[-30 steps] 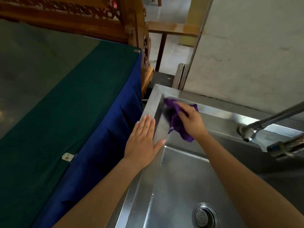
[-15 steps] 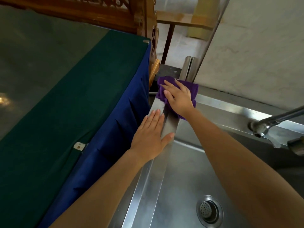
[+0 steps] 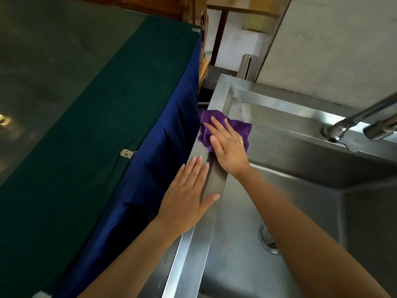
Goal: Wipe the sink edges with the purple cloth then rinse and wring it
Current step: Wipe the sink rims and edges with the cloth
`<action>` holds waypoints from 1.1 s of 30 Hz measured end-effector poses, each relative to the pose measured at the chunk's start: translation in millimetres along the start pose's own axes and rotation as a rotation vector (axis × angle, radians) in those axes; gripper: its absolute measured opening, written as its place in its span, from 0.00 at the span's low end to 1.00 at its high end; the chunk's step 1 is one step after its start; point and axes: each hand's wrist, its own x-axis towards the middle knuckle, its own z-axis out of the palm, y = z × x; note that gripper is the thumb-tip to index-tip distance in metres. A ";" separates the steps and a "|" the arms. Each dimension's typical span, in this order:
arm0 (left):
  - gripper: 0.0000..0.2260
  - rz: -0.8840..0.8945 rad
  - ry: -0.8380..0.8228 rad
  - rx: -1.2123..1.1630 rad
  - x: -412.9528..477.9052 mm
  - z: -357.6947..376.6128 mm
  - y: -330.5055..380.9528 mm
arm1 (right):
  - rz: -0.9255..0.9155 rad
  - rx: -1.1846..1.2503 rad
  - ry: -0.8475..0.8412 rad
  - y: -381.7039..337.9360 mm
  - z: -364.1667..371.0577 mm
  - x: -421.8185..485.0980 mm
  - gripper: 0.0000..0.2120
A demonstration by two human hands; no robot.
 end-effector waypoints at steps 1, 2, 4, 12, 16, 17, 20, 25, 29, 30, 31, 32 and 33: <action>0.33 0.005 -0.002 -0.005 -9.0 2.0 0.7 | 0.002 -0.004 0.004 -4.8 2.8 -8.6 0.25; 0.32 0.011 0.002 -0.004 -17.9 4.1 1.5 | 0.007 -0.006 0.005 -9.5 5.2 -16.5 0.26; 0.32 0.013 0.029 0.005 -33.9 5.8 3.9 | 0.014 -0.008 0.000 -17.6 9.0 -31.5 0.26; 0.32 -0.125 0.031 0.018 -119.3 22.4 18.7 | -0.029 0.011 -0.013 -45.3 28.7 -97.3 0.24; 0.33 -0.160 0.028 0.036 -159.0 26.1 26.8 | -0.076 0.007 -0.053 -59.0 34.5 -132.5 0.24; 0.33 -0.155 0.026 0.050 -169.1 26.8 28.9 | -0.087 0.009 -0.060 -63.1 36.1 -143.0 0.24; 0.33 -0.175 0.022 0.056 -200.3 29.1 34.4 | -0.123 0.007 -0.072 -75.4 40.4 -173.0 0.25; 0.33 -0.238 0.034 0.012 -251.3 33.5 40.3 | -0.142 -0.003 -0.130 -98.5 46.8 -222.0 0.24; 0.33 -0.252 0.035 -0.009 -277.6 37.6 47.9 | -0.171 -0.030 -0.196 -113.9 51.4 -258.0 0.26; 0.33 -0.245 0.038 -0.008 -280.6 38.7 48.3 | -0.174 -0.058 -0.205 -114.6 50.9 -261.4 0.26; 0.33 -0.238 0.043 -0.008 -282.2 38.9 48.0 | -0.178 -0.086 -0.204 -113.4 50.1 -260.3 0.27; 0.32 -0.232 0.049 -0.011 -282.5 38.7 47.6 | -0.180 -0.110 -0.192 -111.3 49.2 -255.6 0.27; 0.32 -0.229 0.055 -0.013 -282.5 38.1 47.0 | -0.168 -0.127 -0.175 -108.3 49.0 -247.3 0.26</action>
